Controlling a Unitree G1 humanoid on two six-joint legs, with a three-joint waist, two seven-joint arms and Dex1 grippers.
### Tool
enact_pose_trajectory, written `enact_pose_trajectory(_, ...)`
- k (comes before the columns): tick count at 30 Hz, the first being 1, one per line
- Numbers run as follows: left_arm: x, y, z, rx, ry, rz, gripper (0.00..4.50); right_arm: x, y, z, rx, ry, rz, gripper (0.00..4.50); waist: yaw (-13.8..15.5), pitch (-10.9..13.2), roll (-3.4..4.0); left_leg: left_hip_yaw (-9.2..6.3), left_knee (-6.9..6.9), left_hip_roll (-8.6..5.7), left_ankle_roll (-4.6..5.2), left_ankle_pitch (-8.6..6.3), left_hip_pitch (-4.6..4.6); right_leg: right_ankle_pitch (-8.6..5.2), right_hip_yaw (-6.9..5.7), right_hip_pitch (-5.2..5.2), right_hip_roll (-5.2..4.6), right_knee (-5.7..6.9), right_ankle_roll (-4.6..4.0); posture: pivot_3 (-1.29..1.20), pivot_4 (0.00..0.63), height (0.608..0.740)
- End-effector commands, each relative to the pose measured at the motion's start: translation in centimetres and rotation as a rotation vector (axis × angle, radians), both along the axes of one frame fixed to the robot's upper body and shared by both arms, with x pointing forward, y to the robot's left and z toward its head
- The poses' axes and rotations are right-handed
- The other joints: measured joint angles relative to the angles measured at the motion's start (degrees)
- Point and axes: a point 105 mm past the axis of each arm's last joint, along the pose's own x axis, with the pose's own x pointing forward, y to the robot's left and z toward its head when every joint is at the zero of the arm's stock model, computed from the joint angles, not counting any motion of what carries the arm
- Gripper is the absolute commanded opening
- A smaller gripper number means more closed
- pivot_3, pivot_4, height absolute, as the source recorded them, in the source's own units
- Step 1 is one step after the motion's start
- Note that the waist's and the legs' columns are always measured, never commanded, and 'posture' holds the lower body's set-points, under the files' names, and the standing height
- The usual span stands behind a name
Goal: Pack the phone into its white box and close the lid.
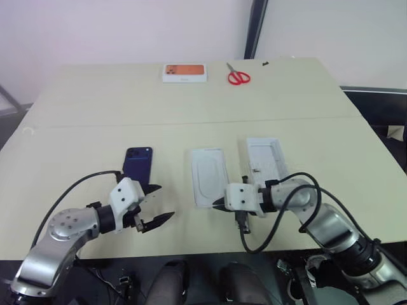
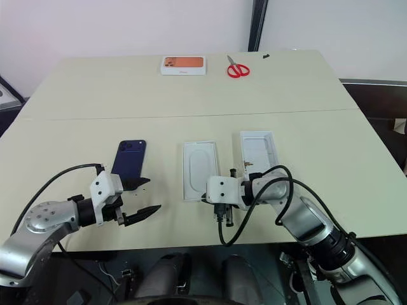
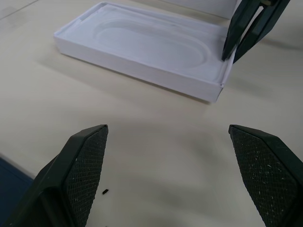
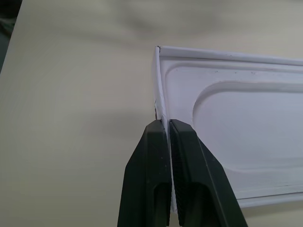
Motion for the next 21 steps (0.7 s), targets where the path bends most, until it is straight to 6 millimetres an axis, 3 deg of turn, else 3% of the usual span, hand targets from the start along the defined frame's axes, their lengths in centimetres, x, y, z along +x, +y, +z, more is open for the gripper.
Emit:
enact_pose_trajectory(1,0.1,0.5,0.7,-0.008,-0.036,0.021,4.3,0.3,1.1,0.6,0.025,-0.029,0.018,0.02,0.0,0.0,0.0,0.0,0.0,0.0,0.0,0.0,0.0,0.0,0.0,0.0,0.0,0.0,0.0,0.0,0.15,0.74)
enact_pose_trajectory(4,0.2,0.6,0.7,-0.006,-0.038,0.03,4.3,0.3,1.6,0.8,0.042,-0.007,0.023,0.02,0.0,0.0,0.0,0.0,0.0,0.0,0.0,0.0,0.0,0.0,0.0,-0.01,0.0,0.0,0.0,0.0,0.15,0.74)
enact_pose_trajectory(7,0.3,1.1,0.9,-0.007,-0.043,0.065,4.3,0.2,1.7,1.6,0.085,0.002,0.034,0.99,0.0,0.0,0.0,0.0,0.0,0.0,0.0,0.0,0.0,0.0,0.0,0.0,0.0,0.0,0.0,0.0,0.15,0.74)
enact_pose_trajectory(9,0.4,1.8,1.0,-0.011,-0.042,0.106,4.3,0.3,1.7,2.7,0.145,0.017,0.03,2.03,0.0,0.0,0.0,0.0,0.0,0.0,0.0,0.0,0.0,0.0,0.0,-0.01,0.0,0.0,0.0,0.0,0.15,0.74)
enact_pose_trajectory(15,1.2,4.3,2.4,-0.113,-0.006,0.288,4.3,1.6,1.6,6.0,0.284,0.047,-0.008,2.03,-0.1,0.0,0.0,0.0,0.01,0.0,0.0,0.0,0.0,0.0,0.0,-0.01,0.0,0.01,0.0,0.0,0.15,0.74)
enact_pose_trajectory(18,2.1,7.0,3.4,-0.259,0.06,0.485,4.4,3.1,3.2,6.8,0.31,0.023,-0.042,1.17,-0.2,0.0,0.0,-0.01,-0.02,0.01,0.0,0.0,0.01,0.0,0.0,-0.08,0.03,0.08,0.0,0.0,0.15,0.74)
enact_pose_trajectory(20,2.6,8.4,3.6,-0.31,0.102,0.577,4.5,3.9,4.4,6.9,0.304,-0.006,-0.055,0.13,-0.1,0.0,0.0,-0.02,-0.01,0.01,0.0,0.0,0.02,0.0,-0.02,-0.12,0.05,0.11,0.01,0.0,0.15,0.74)
enact_pose_trajectory(21,2.9,9.1,3.6,-0.323,0.111,0.624,4.5,4.5,5.3,6.9,0.3,-0.023,-0.072,0.02,-0.2,0.0,0.0,-0.03,0.0,0.01,0.0,0.0,0.02,0.01,-0.02,-0.15,0.07,0.14,0.01,0.0,0.15,0.74)
